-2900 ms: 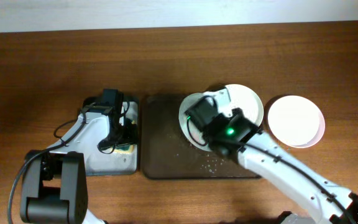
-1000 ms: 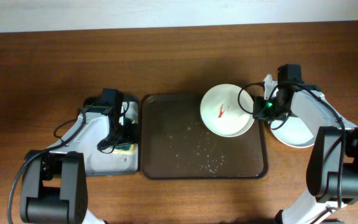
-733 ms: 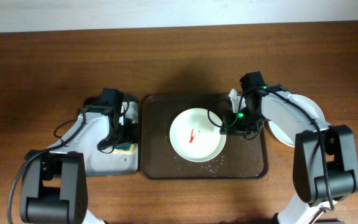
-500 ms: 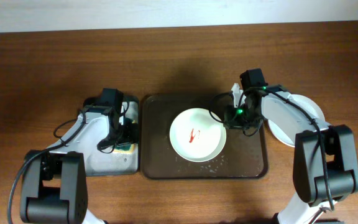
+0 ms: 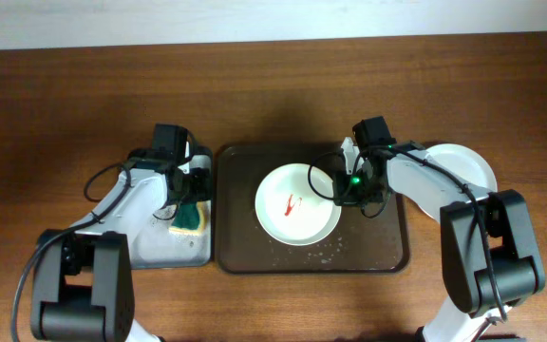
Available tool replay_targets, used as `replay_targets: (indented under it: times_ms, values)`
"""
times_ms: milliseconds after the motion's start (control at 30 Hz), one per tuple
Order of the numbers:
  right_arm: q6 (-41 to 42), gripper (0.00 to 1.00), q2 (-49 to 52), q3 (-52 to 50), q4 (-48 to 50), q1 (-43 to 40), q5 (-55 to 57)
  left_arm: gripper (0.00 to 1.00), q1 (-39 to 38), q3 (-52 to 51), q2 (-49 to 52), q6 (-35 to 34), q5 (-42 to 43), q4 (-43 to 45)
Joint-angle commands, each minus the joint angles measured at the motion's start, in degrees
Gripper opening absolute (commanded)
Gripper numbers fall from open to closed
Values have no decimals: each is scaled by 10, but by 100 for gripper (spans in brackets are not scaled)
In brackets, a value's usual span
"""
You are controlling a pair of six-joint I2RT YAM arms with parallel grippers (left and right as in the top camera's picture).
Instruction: Clean dirty plates on tray and stack at the side
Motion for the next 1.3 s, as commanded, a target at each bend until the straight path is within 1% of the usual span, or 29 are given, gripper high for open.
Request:
replay_targets:
  times_ms: [0,33,67,133,167,200,233,267,300,333,367,400,433,500,533,567,600,700,733,767,800,900,933,967,1033,1133,1167,1200,1267]
  values:
    - [8,4,0,-8,0,3,7,80,2,2,32,1,-21,14]
    - [8,4,0,-8,0,3,7,70,2,2,40,1,-21,17]
    - [8,4,0,-8,0,3,7,50,2,2,41,1,-21,27]
    - [8,4,0,-8,-2,3,7,0,2,2,41,1,-24,47]
    - [8,4,0,-8,-3,3,7,0,2,5,40,12,-25,49]
    - [8,4,0,-8,-4,3,7,0,2,24,40,51,-25,35]
    - [8,4,0,-8,-4,3,7,0,2,36,40,55,-26,19]
    - [7,4,0,-8,-4,3,7,51,2,44,40,54,-25,-3]
    - [7,4,0,-8,-4,3,7,82,2,44,40,54,-25,-33]
    - [7,4,0,-8,-4,3,7,87,2,44,40,52,-20,-61]
    - [7,4,0,-8,-4,3,8,87,2,44,40,48,-12,-92]
    - [7,4,0,-8,-4,3,7,85,2,44,40,47,-3,-115]
    - [7,4,0,-8,-4,3,8,77,2,44,40,48,8,-136]
    - [7,4,0,-8,-4,3,8,71,2,44,40,48,10,-159]
    - [7,4,0,-8,-4,3,8,50,2,44,40,48,9,-157]
    - [7,4,0,-8,-4,3,7,15,2,44,40,48,9,-154]
    - [7,4,0,-8,-4,3,8,0,2,44,40,48,9,-155]
    - [7,4,0,-8,-5,3,8,0,2,49,40,48,9,-174]
    - [7,4,0,-8,-5,3,8,16,2,54,40,48,7,-179]
    - [7,4,0,-8,-5,3,8,73,2,65,40,48,5,-177]
    - [7,4,0,-8,-5,3,8,80,2,78,40,48,5,-165]
    - [7,4,0,-8,-4,3,8,76,2,79,40,48,5,-128]
    - [7,4,0,-8,-4,3,8,73,2,79,40,48,5,-117]
    - [7,4,0,-8,-4,3,8,65,2,79,40,48,5,-112]
    - [7,4,0,-8,-4,3,8,64,2,79,41,48,16,-131]
    - [7,4,0,-8,-5,3,7,57,2,62,41,47,27,-163]
    - [7,4,0,-8,-5,3,7,49,2,53,41,47,27,-163]
    - [7,4,0,-8,-5,3,8,34,2,50,41,47,26,-162]
    - [7,4,0,-8,-5,3,7,21,2,49,41,47,26,-156]
